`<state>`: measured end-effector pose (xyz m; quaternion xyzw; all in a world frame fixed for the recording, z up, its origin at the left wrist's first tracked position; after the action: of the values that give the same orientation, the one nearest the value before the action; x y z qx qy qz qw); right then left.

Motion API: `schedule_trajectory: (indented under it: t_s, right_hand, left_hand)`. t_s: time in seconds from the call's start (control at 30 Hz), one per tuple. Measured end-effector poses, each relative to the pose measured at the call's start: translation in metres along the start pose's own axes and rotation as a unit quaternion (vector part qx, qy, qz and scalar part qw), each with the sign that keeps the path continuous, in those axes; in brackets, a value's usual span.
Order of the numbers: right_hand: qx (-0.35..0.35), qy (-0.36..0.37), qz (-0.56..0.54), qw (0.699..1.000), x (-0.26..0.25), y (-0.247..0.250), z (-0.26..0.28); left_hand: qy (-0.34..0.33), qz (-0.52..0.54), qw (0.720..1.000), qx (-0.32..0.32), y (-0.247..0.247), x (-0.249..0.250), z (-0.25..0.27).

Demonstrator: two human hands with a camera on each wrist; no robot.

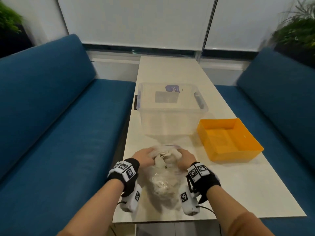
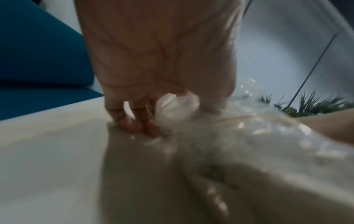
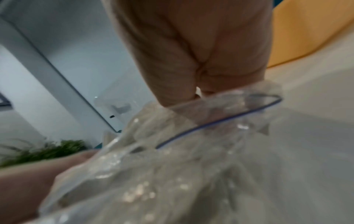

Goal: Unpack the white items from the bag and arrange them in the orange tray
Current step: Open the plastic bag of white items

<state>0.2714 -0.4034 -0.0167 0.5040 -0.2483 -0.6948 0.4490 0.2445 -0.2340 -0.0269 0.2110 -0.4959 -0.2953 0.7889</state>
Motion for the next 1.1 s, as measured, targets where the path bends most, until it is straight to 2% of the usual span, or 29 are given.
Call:
schedule_trajectory:
  t_s: [0.07,0.17,0.2,0.27,0.3,0.33,0.37,0.43,0.5,0.57,0.63,0.7,0.77,0.87,0.93,1.03,1.1]
  right_hand:
    - [-0.010,0.011,0.006,1.000,0.003,0.000,0.000]
    - [-0.031,0.045,0.001,0.998,0.003,0.010,0.006]
    - [-0.011,0.060,-0.005,0.998,0.000,0.019,0.011]
    - [0.086,0.090,0.004,0.992,-0.006,0.039,0.027]
    - [0.131,0.097,0.026,0.986,-0.008,0.045,0.037]
    - [0.150,0.090,0.046,0.983,-0.009,0.044,0.047]
    - [0.141,0.074,0.050,0.986,-0.006,0.035,0.052]
    - [0.054,0.032,0.021,0.998,0.005,0.002,0.055]
    - [-0.001,-0.001,-0.033,0.999,0.017,-0.023,0.051]
    - [-0.003,-0.011,-0.086,0.996,0.020,-0.028,0.047]
    - [0.009,-0.017,-0.094,0.995,0.024,-0.027,0.045]
    - [0.010,-0.012,-0.097,0.995,0.025,-0.026,0.044]
    - [0.004,-0.007,-0.083,0.997,0.034,-0.030,0.039]
    - [-0.008,0.015,-0.058,0.998,0.028,-0.025,0.046]
    - [0.003,0.012,-0.059,0.998,0.022,-0.010,0.056]
    - [0.071,0.058,-0.064,0.994,0.017,0.014,0.061]
    - [0.098,0.098,-0.062,0.988,0.011,0.025,0.062]
  left_hand:
    - [0.016,0.010,1.000,-0.006,0.003,-0.014,0.002]
    - [-0.022,0.070,0.997,0.024,0.022,-0.015,0.011]
    - [-0.042,0.092,0.993,0.058,0.032,-0.012,0.017]
    - [-0.060,0.106,0.982,0.145,0.047,-0.010,0.033]
    - [-0.057,0.102,0.979,0.166,0.048,-0.009,0.043]
    - [-0.044,0.099,0.981,0.162,0.043,-0.009,0.051]
    - [-0.019,0.098,0.986,0.132,0.032,-0.009,0.058]
    - [0.033,0.079,0.996,0.039,-0.002,-0.018,0.062]
    - [0.045,0.082,0.996,0.000,-0.026,-0.022,0.060]
    - [0.022,0.146,0.989,0.019,-0.035,-0.025,0.055]
    - [0.004,0.228,0.973,0.036,-0.039,-0.029,0.055]
    - [0.008,0.262,0.964,0.052,-0.041,-0.036,0.056]
    - [0.010,0.217,0.975,0.052,-0.037,-0.040,0.060]
    - [-0.016,0.096,0.995,0.024,-0.022,-0.033,0.061]
    - [-0.045,0.076,0.993,0.076,0.005,-0.019,0.064]
    - [-0.146,0.087,0.964,0.204,0.043,0.022,0.077]
    - [-0.182,0.095,0.952,0.228,0.045,0.047,0.077]
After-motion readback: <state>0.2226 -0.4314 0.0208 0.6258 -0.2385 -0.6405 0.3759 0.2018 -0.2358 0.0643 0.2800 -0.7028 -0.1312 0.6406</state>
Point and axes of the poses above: each hand's wrist, its own z-axis away from the middle knuckle, its own y-axis out of the back of the hand, x = y × z, the point moved 8 cm from there along -z, towards the middle knuckle, and after that the axes turned 6 degrees about x, right-handed, at the moved point
